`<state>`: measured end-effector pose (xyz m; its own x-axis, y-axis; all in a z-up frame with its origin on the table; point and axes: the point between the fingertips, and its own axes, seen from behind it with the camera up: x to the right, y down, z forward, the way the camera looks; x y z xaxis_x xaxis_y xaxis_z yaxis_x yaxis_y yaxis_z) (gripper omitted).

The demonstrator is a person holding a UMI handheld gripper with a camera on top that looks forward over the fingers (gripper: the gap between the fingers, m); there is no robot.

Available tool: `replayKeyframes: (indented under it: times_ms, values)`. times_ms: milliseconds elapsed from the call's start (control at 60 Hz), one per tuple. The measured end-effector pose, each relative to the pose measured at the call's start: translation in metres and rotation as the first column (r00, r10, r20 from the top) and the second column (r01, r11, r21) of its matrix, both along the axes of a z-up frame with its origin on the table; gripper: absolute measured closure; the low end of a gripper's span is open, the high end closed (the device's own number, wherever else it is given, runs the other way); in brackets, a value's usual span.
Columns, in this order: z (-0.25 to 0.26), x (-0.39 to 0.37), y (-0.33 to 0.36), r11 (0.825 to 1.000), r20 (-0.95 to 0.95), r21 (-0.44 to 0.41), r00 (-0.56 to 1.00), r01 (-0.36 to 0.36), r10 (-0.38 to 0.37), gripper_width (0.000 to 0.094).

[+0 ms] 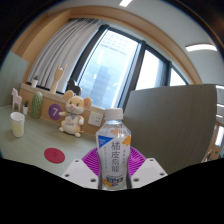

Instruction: Pour water

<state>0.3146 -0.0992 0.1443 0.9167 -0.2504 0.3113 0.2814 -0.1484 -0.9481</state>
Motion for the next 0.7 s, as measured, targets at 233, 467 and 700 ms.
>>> replayKeyframes:
  times_ms: [233, 467, 700]
  values:
    - [0.038, -0.124, 0.059, 0.991, 0.496, -0.078, 0.858, -0.108, 0.133, 0.0621]
    - [0.034, -0.237, 0.105, 0.973, 0.847, -0.167, 0.482, -0.161, 0.226, 0.0619]
    - [0.031, -0.295, 0.136, 0.965, 0.976, -0.214, 0.002, -0.149, 0.216, 0.0616]
